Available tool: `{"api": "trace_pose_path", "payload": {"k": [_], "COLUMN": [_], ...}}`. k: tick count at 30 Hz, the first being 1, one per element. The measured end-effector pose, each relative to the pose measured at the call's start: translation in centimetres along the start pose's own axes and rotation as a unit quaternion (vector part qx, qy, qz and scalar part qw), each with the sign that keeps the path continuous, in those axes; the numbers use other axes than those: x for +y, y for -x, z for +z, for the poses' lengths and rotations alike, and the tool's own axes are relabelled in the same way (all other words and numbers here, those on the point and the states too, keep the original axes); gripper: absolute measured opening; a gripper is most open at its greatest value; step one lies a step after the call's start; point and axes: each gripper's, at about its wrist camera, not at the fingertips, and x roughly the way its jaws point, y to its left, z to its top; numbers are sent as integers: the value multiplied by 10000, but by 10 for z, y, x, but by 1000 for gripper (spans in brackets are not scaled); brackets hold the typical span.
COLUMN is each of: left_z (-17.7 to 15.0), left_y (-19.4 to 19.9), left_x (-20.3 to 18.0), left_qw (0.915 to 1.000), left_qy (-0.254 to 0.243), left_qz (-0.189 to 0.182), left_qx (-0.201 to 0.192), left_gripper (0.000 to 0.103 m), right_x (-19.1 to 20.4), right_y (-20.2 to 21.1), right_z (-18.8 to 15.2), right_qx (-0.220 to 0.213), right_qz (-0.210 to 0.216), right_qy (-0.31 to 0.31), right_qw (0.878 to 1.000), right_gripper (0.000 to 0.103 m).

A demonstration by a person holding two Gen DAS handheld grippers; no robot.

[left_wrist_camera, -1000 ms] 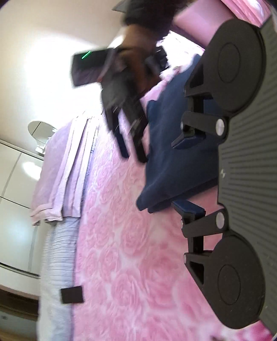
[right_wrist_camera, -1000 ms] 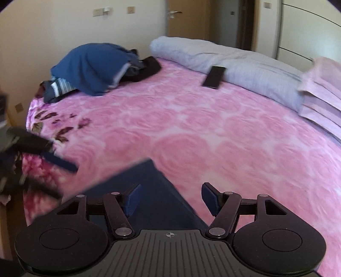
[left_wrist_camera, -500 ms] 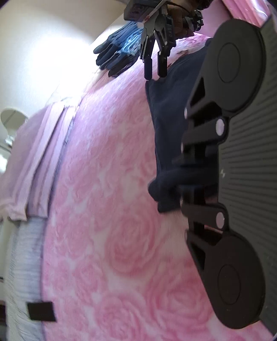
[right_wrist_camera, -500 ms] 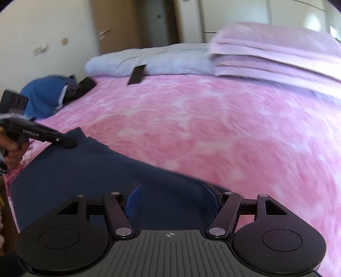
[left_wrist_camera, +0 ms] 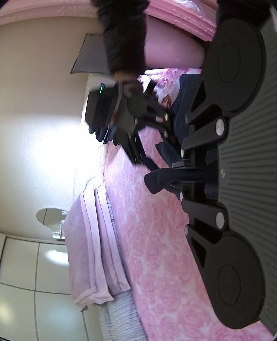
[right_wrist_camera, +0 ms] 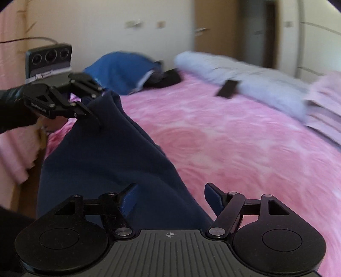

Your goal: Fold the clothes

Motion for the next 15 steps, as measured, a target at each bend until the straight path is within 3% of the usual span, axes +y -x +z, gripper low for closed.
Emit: {"api": "trace_pose_path", "payload": {"k": [3, 6, 7, 8, 9, 10, 11, 13, 15], "left_z": [-1, -3, -5, -7, -8, -9, -9, -10, -10], "left_y": [5, 6, 5, 5, 4, 2, 0, -8, -20], "left_x": [1, 6, 7, 8, 9, 9, 10, 14, 20], "left_qw": [9999, 10000, 10000, 10000, 9998, 9995, 9988, 9961, 9910], "left_qy": [-42, -17, 7, 39, 70, 105, 157, 246, 325], "left_qz": [-88, -34, 13, 69, 139, 258, 407, 738, 1088], "left_qx": [-73, -28, 10, 49, 95, 154, 202, 420, 711], "left_gripper": [6, 6, 6, 6, 6, 6, 6, 6, 7], "right_x": [-21, -43, -45, -43, -40, -34, -28, -20, -13], "right_y": [-23, -39, -40, -36, -32, -25, -16, 10, 33], "right_z": [8, 1, -2, -6, -10, -14, -17, -20, -13], "right_qx": [193, 520, 605, 639, 670, 697, 707, 637, 424], "right_qz": [635, 1224, 1261, 1199, 1131, 894, 645, 52, -189], "right_qy": [-108, -698, -880, -950, -1013, -1012, -1015, -1188, -1231], "right_qw": [9977, 9887, 9863, 9862, 9861, 9884, 9902, 9909, 9913], "right_gripper": [72, 71, 57, 42, 16, 6, 1, 1, 1]}}
